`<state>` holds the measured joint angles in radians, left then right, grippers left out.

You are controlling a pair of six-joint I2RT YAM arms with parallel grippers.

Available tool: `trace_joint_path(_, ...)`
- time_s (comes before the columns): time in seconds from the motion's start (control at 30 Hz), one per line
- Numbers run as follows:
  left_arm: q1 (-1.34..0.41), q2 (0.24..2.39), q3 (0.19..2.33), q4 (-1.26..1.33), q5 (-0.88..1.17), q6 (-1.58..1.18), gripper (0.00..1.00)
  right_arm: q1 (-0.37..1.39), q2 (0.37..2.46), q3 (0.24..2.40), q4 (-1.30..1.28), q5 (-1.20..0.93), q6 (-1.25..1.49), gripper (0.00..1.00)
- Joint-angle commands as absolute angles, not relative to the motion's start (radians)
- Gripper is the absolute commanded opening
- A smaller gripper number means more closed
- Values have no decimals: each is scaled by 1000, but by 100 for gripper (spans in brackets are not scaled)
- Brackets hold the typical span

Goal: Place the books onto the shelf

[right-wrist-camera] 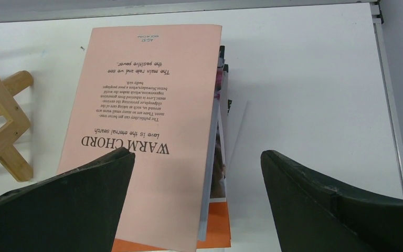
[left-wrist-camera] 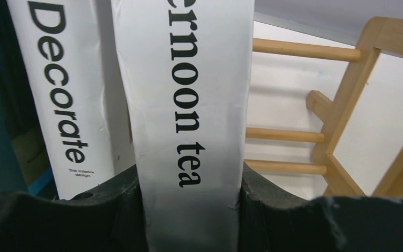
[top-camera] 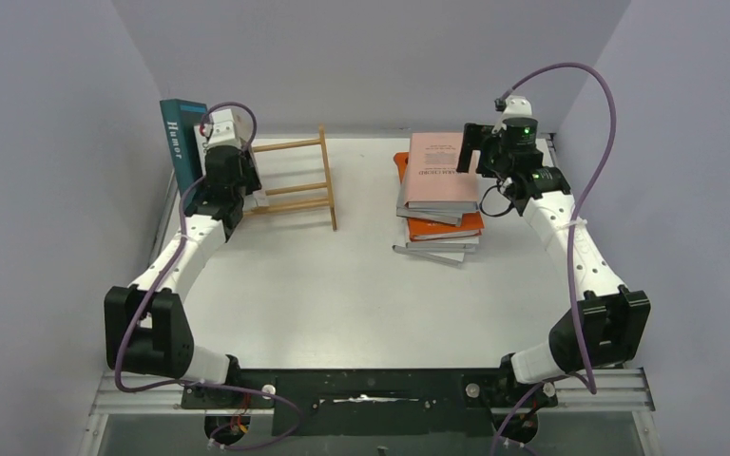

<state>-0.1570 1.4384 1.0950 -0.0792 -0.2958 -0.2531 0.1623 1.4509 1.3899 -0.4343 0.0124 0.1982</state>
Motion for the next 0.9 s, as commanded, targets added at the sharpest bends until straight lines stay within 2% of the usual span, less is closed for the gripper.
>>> trace_joint_path(0.0,-115,1428,1045,88,-314,-226,0,156,1418,1381,-383,3,209,98)
trace_joint_path(0.87,-104,1506,876,502,-396,-106,1,155,1429,1359,-385,-34,207,98)
